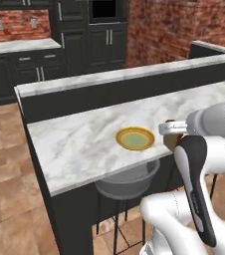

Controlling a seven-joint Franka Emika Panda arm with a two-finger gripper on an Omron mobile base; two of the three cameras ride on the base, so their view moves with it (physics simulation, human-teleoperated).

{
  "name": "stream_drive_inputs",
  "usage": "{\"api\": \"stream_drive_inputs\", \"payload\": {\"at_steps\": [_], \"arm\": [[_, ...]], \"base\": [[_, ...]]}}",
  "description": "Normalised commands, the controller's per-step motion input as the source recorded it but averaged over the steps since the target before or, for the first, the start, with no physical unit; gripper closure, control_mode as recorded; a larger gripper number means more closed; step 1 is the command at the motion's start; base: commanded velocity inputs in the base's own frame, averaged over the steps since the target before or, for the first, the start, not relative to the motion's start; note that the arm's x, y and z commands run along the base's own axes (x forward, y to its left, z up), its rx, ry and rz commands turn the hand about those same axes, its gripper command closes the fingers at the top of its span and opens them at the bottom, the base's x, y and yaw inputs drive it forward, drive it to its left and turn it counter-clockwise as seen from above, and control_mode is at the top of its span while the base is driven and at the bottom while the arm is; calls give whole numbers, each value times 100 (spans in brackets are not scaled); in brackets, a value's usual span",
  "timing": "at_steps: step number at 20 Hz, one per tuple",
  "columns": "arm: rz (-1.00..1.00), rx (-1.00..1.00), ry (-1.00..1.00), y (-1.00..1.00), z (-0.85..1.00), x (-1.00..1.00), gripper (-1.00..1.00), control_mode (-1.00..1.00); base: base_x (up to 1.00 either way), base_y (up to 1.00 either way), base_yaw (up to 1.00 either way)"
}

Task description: Start the toaster. Once the lever pops up, take the bread to the plate on the dining counter.

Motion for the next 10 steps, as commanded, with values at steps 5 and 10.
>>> {"api": "stream_drive_inputs", "payload": {"at_steps": [5, 10], "arm": [[0, 0, 0, 0, 0, 0, 100, 100], [0, 0, 0, 0, 0, 0, 100, 100]], "base": [[45, -10, 26], [41, -17, 24]]}}
